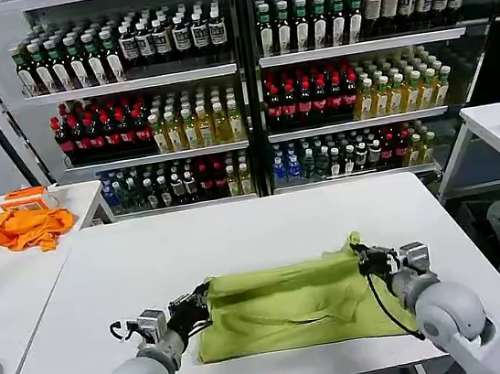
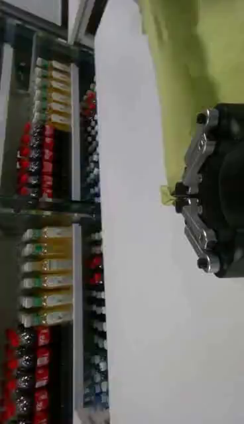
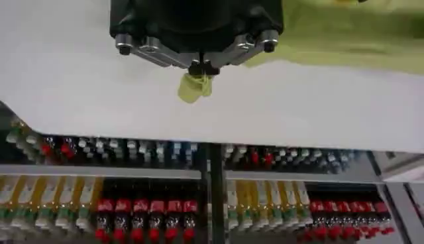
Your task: Fold and organize the clothes.
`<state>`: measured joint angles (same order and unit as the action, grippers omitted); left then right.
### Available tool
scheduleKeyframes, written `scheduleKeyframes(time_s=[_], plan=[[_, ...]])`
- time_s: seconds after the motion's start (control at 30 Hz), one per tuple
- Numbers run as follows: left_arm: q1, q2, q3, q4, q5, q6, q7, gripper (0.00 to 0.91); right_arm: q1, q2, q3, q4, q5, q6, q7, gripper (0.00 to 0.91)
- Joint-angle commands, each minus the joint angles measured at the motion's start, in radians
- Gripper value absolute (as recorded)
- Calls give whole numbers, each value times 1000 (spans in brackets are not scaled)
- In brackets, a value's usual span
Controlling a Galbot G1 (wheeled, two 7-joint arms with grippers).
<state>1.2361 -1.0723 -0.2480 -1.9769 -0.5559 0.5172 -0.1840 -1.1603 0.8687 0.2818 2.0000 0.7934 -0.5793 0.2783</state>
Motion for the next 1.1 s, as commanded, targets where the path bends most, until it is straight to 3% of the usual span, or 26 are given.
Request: scheduleKeyframes(time_s=[0.03,0.07,0.1,0.13,0.17,0.2,0.23,0.43,0.77,1.1], plan=[[45,-2,1,-2,122,-4,4,10,-119,10,45,32,-19,0,4,0],[45,-3,0,2,129,-4,7,20,-117,13,43,27,-25,0,3,0],[45,-3,1,2,131,-1,9,60,-115,18,40,23,-29,0,2,262],[46,-3,1,1,130,0,11,181,-115,19,39,21,-33,0,1,484],[47,-5,0,-1,131,-1,12,363,-111,28,37,18,-45,1,1,907],[50,-8,0,-4,134,-6,11,786,-111,34,38,20,-56,2,2,907],[54,-12,-1,-8,136,-13,8,907,-111,36,37,22,-67,2,1,907],[107,-52,-9,-51,138,-56,-37,907,-152,42,58,77,-116,23,-9,907],[156,-251,24,-4,197,-118,-173,907,-230,68,85,111,-184,51,-18,907],[158,-306,39,55,270,-145,-195,907,-251,69,94,111,-191,58,-22,907]])
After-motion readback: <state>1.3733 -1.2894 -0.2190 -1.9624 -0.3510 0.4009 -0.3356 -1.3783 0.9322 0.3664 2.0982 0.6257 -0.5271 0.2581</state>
